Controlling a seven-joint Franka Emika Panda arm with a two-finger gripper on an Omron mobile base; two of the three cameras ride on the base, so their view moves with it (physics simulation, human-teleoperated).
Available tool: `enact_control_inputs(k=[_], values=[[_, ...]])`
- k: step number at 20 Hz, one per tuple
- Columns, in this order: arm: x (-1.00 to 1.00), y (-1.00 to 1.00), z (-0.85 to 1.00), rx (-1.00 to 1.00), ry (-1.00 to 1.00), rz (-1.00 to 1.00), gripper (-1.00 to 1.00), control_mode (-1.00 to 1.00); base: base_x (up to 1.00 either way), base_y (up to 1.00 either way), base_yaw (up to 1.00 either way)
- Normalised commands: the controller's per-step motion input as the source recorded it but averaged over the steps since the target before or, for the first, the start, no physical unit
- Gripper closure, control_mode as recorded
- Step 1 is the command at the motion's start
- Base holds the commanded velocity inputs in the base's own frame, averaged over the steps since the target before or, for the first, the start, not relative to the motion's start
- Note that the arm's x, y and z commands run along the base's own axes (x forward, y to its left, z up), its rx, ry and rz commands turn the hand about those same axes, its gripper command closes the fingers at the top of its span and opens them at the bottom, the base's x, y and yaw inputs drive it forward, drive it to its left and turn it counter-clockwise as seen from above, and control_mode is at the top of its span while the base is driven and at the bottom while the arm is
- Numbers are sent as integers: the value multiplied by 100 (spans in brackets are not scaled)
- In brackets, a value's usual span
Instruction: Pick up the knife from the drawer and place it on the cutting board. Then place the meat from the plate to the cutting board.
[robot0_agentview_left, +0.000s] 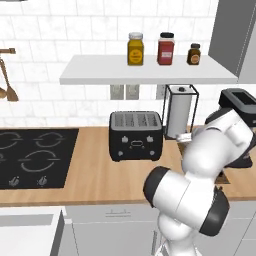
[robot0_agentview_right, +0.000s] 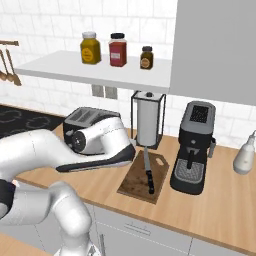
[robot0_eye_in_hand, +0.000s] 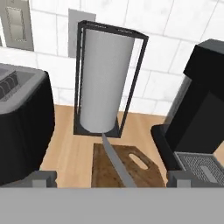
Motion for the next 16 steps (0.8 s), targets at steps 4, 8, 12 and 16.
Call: enact_control_inputs(k=[4, 8, 12, 16], values=[[-53, 3, 100, 20, 21, -2, -100, -100, 0, 0, 0], [-52, 2, 100, 26, 18, -6, -100, -100, 0, 0, 0], [-32, 12, 100, 13, -1, 0, -100, -100, 0, 0, 0], [-50, 16, 100, 2, -17, 2, -100, -100, 0, 0, 0]])
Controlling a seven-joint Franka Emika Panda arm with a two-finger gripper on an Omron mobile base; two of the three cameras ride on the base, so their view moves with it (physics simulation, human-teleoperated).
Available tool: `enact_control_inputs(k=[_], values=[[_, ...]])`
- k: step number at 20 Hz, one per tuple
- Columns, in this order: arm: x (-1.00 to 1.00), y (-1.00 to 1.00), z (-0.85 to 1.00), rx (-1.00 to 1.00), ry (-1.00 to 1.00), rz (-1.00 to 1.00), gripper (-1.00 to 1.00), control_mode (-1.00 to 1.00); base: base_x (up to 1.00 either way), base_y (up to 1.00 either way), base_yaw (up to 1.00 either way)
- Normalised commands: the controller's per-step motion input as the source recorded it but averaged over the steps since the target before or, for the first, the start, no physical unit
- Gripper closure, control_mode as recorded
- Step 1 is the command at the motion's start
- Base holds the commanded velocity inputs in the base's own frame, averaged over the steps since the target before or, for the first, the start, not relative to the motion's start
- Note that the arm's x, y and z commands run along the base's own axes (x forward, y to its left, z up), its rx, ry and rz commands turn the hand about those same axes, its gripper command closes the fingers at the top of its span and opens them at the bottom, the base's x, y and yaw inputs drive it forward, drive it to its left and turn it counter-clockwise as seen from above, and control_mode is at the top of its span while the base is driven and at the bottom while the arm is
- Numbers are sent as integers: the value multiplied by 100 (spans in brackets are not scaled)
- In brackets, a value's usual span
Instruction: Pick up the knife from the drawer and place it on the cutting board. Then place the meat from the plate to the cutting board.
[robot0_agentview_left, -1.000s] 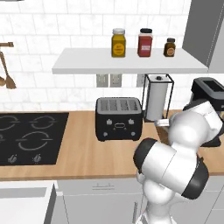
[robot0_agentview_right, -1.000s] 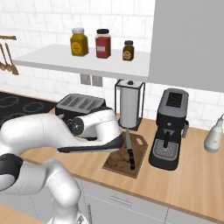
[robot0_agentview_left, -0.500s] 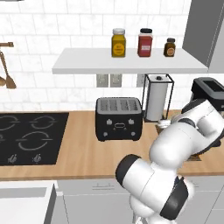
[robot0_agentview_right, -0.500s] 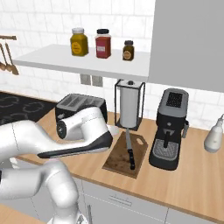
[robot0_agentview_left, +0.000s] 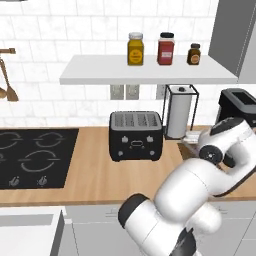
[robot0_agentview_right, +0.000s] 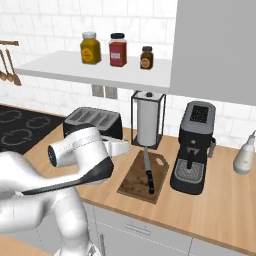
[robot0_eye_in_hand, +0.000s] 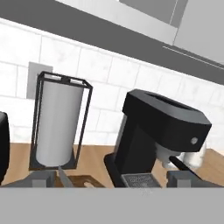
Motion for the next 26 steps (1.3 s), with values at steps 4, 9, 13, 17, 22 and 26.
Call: enact_control_inputs(k=[4, 9, 13, 17, 22, 26], values=[[-79, 15, 100, 1, -20, 11, -100, -100, 0, 0, 0], [-81, 19, 80, 11, -13, 31, -100, -100, 0, 0, 0], [0, 0, 0, 0, 0, 0, -100, 100, -99, 31, 40], [0, 0, 0, 0, 0, 0, -100, 100, -55, 24, 64], [0, 0, 0, 0, 0, 0, -100, 100, 0, 10, 90], [0, 0, 0, 0, 0, 0, -100, 100, 0, 28, 88]])
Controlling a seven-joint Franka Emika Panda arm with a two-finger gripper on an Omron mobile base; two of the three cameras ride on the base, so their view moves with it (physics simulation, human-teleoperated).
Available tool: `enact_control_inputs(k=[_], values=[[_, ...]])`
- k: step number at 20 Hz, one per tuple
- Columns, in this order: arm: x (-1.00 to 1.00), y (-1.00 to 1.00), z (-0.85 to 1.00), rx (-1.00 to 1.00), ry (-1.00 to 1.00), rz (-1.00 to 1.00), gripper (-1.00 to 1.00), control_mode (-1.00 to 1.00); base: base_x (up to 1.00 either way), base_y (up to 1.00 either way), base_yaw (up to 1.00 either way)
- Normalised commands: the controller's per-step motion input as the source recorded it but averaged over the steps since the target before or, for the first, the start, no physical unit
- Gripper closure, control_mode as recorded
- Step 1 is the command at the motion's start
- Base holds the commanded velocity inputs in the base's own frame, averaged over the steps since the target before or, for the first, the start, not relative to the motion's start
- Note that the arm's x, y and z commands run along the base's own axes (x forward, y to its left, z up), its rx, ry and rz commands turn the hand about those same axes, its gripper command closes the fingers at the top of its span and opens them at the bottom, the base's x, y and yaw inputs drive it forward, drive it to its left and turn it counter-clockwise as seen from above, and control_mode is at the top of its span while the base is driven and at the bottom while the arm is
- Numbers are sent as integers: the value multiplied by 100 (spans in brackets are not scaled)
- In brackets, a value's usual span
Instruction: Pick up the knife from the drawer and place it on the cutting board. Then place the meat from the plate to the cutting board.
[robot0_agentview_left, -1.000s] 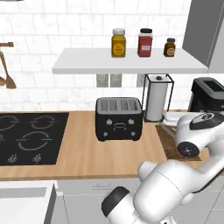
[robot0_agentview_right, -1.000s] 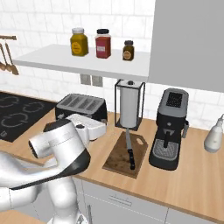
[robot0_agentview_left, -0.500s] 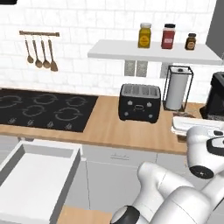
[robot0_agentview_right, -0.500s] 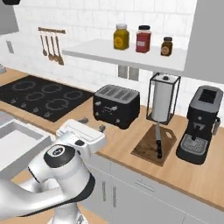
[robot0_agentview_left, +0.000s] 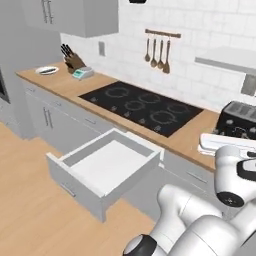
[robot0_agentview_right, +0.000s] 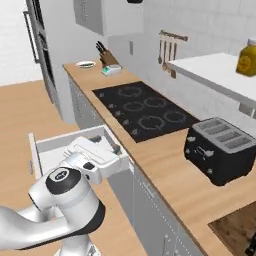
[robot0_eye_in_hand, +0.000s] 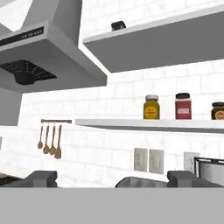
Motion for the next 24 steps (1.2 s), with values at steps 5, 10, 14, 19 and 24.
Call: enact_control_inputs(k=[5, 10, 14, 19, 24], values=[[0, 0, 0, 0, 0, 0, -100, 100, 1, 46, 84], [0, 0, 0, 0, 0, 0, -100, 100, 0, 46, 83], [0, 0, 0, 0, 0, 0, -100, 100, 15, 58, 79], [0, 0, 0, 0, 0, 0, -100, 100, 88, 80, 48], [0, 0, 0, 0, 0, 0, -100, 100, 100, -8, 24]])
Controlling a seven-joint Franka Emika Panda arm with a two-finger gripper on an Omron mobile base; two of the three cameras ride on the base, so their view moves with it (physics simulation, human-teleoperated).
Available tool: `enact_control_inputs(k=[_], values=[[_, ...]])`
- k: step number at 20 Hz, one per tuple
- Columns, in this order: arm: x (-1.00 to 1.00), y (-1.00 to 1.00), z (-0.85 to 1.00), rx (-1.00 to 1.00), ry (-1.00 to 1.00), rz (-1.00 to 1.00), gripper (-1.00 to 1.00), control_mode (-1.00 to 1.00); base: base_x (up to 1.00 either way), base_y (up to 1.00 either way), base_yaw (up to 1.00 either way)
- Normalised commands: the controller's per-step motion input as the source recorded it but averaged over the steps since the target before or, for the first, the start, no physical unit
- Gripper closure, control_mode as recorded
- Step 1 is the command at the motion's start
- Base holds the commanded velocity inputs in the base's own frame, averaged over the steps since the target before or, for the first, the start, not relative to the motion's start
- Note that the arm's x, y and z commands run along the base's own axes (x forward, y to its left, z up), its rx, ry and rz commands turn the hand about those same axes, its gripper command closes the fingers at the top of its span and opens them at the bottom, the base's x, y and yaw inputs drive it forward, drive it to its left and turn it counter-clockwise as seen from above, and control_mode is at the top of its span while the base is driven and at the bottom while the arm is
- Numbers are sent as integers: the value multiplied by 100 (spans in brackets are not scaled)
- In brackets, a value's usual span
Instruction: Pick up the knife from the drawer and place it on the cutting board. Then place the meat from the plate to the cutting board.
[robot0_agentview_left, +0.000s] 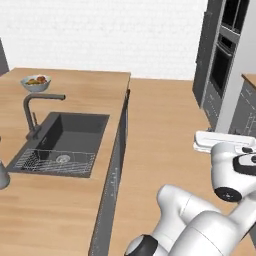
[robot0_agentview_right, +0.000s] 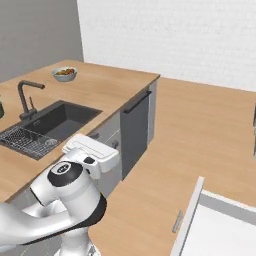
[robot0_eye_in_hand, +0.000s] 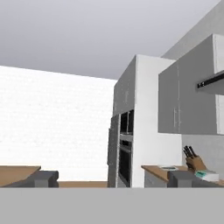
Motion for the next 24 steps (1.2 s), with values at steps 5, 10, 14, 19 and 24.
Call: enact_control_inputs(k=[5, 10, 14, 19, 24], values=[[0, 0, 0, 0, 0, 0, -100, 100, 77, -87, 1], [0, 0, 0, 0, 0, 0, -100, 100, 92, -87, -1], [0, 0, 0, 0, 0, 0, -100, 100, 100, -20, 0], [0, 0, 0, 0, 0, 0, -100, 100, 100, -1, -4], [0, 0, 0, 0, 0, 0, -100, 100, 93, -38, -12]])
